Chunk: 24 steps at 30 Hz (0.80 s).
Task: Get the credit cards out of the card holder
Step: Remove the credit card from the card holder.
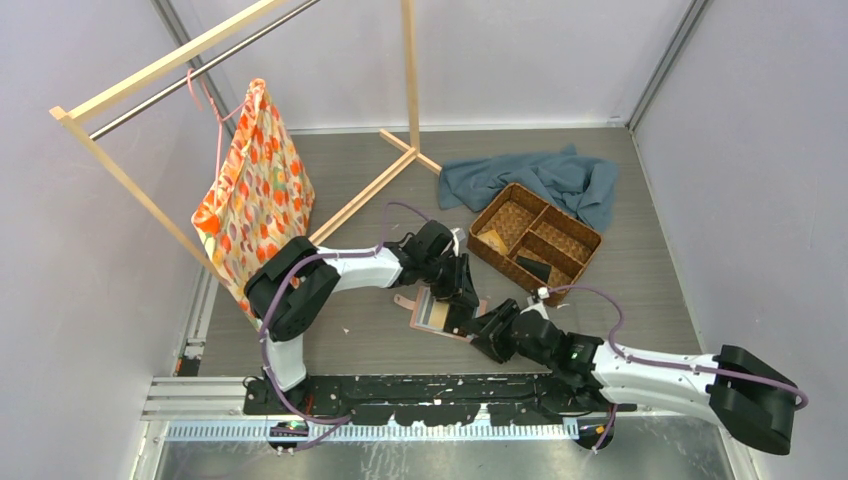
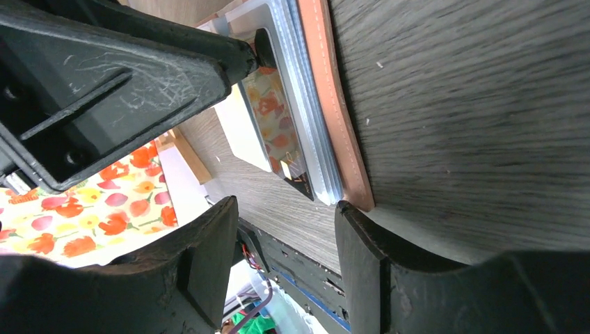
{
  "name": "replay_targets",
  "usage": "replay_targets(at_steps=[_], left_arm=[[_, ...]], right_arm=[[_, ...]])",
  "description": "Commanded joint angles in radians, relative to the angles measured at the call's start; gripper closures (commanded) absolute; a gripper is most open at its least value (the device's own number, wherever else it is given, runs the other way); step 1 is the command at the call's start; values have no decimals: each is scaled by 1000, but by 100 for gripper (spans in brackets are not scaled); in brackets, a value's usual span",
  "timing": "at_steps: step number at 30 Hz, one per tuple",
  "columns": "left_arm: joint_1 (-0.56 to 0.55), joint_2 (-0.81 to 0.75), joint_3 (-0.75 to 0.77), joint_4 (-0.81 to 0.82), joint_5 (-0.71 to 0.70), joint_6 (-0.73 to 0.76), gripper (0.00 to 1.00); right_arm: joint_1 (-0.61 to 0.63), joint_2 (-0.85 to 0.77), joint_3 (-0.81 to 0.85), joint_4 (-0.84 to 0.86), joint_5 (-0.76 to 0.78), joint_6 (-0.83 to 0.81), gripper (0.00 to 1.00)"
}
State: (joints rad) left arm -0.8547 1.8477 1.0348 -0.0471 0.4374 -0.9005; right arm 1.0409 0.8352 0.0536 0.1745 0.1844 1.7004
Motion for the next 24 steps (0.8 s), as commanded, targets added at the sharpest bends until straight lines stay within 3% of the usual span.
replay_targets(at_steps=[1,8,15,24], left_arm=[[5,-8,-5,9,-5,20,62],[5,-14,-14,15,-3,21,63],[5,-29,-25,18,0,22,63],[5,-38,-38,24,0,17,63]], right_arm=[[27,-68,45,-66,78,5,41],[111,-159,52,-120,231,14,41],[192,-58,75,-78,315,54,40],[196,42,55,20,331,68,40]])
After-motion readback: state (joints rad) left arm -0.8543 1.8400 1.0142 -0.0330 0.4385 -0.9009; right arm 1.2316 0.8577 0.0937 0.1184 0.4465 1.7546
